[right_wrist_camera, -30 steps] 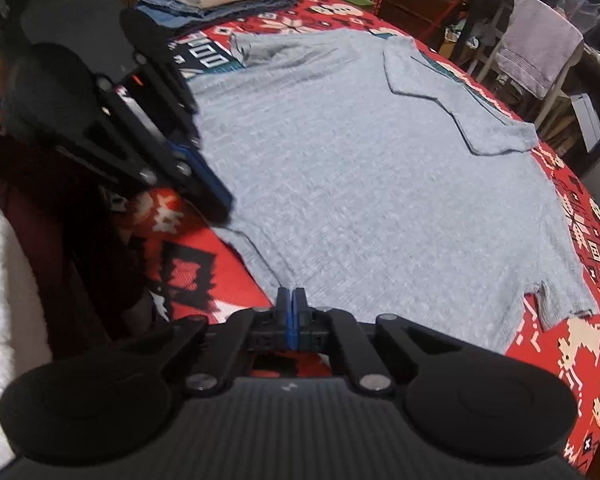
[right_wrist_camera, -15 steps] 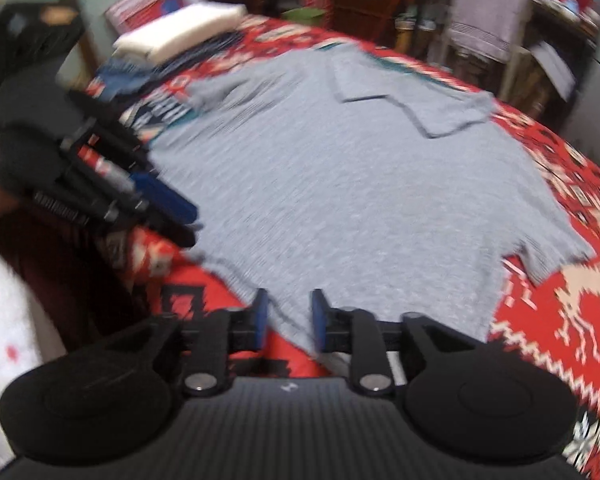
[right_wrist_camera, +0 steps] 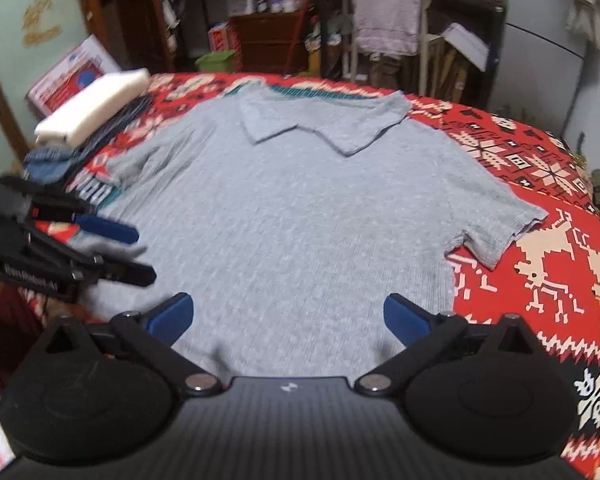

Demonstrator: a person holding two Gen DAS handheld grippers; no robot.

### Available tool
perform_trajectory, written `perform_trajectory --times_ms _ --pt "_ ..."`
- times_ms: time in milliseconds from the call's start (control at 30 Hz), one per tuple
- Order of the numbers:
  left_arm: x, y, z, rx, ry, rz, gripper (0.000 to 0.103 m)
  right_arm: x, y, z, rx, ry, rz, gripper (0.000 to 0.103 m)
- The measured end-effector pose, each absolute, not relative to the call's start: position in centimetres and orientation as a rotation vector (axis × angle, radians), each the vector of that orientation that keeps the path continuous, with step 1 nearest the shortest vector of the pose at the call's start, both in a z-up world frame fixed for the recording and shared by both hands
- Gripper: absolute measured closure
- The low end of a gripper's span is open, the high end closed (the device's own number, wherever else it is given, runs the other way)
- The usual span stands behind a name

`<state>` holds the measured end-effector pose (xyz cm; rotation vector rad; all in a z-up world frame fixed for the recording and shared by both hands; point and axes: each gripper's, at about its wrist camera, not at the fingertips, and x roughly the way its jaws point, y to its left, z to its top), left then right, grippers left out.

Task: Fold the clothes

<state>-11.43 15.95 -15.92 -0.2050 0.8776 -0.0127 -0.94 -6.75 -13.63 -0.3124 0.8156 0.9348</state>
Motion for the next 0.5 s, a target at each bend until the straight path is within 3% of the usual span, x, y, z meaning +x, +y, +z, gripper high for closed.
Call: perform_trajectory --times_ms 267,500 --pt "-10.6 17.1 -17.0 -0.261 0.895 0.037 0.041 -0.8 -4.5 -15.4 -0.39 0.807 0.733 0.0" --pt "-10.4 16.7 -17.4 -0.246 0.862 0.031 0.026 -0.8 -3.0 -18.2 -0.431 0.87 0.743 0.0"
